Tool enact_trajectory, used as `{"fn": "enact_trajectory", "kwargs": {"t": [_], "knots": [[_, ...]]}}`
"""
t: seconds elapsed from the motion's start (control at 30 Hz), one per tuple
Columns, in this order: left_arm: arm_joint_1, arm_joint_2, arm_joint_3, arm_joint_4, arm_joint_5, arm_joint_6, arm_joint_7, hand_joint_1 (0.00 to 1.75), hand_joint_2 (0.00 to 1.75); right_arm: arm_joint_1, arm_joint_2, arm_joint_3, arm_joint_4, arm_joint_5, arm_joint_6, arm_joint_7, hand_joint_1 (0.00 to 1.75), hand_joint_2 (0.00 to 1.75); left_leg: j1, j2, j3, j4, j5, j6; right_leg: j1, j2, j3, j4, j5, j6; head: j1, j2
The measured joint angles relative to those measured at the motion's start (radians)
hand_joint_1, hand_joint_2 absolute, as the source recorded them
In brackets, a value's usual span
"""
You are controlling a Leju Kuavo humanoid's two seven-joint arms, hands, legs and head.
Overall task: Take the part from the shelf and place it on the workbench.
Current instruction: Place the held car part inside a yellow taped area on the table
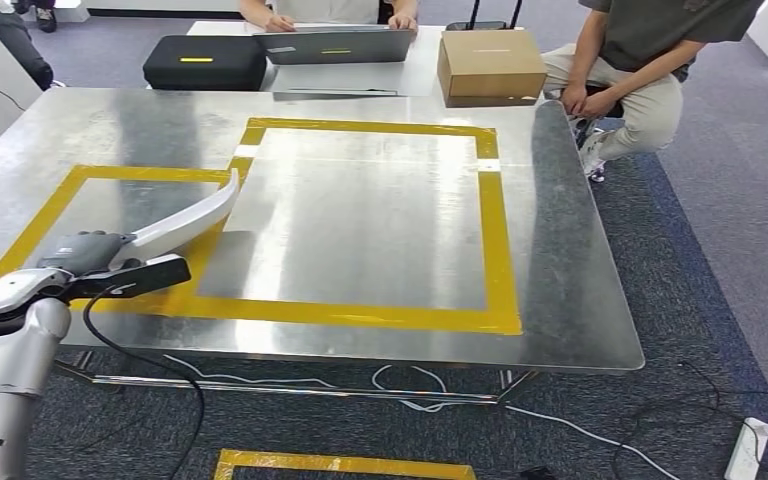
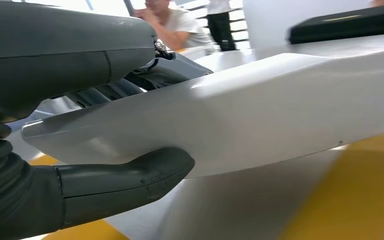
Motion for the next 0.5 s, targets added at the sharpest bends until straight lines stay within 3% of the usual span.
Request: {"fn": "enact_trajectory", "kwargs": {"t": [0.1,0.5], "knots": [[0.008,0.0,-0.016,-0.002,-0.005,-0.004,0.009,1.75,1.75,0.0,-0.002,0.0,0.0,0.0,0.0,0.001,0.0,0.0,0.0,0.0,0.0,0.0,0.0,0.0,0.001,0.0,0.0,0.0,0.0,0.0,0.0,0.0],[0.005,0.011,-0.015,-0.004,-0.016,-0.059,0.176,1.75,1.75,0.001,-0.005,0.01,0.0,0.004,0.0,0.016,0.0,0.0,0.001,0.0,0.001,0.0,0.0,0.0,0.001,-0.001,0.002,0.0,-0.001,-0.001,0.0,0.0]]}}
